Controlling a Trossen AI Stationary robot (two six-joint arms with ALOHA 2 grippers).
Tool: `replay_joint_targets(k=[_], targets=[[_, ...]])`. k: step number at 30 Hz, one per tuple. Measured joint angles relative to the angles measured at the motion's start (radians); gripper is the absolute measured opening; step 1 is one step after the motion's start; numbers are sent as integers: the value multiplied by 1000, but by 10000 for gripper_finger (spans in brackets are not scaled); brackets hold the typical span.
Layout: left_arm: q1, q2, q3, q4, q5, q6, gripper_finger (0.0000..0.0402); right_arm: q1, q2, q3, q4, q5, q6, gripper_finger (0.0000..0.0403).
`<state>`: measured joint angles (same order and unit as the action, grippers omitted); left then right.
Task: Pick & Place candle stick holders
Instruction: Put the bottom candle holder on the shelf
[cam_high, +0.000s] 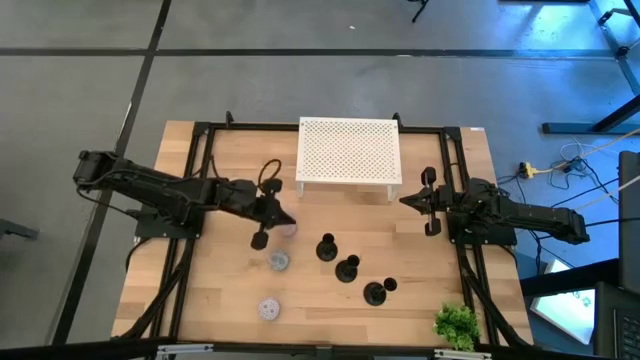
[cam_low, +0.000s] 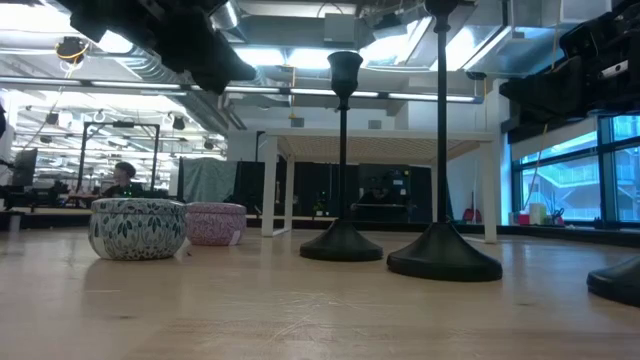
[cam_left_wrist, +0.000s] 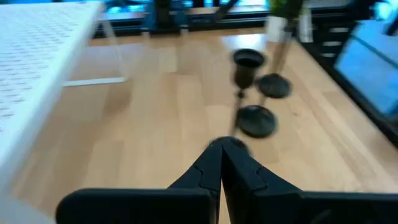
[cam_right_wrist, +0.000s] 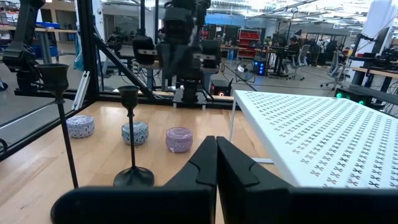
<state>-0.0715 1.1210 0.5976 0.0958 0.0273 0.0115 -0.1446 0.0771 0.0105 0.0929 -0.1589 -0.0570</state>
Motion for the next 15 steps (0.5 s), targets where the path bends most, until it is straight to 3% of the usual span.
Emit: replay_joint_targets(k=[4,15], targets=[[11,0,0,12,10,-1,4,0,0,0,0,0,0,1],[1,0,0,74,184,51,4,0,0,0,0,0,0,1]])
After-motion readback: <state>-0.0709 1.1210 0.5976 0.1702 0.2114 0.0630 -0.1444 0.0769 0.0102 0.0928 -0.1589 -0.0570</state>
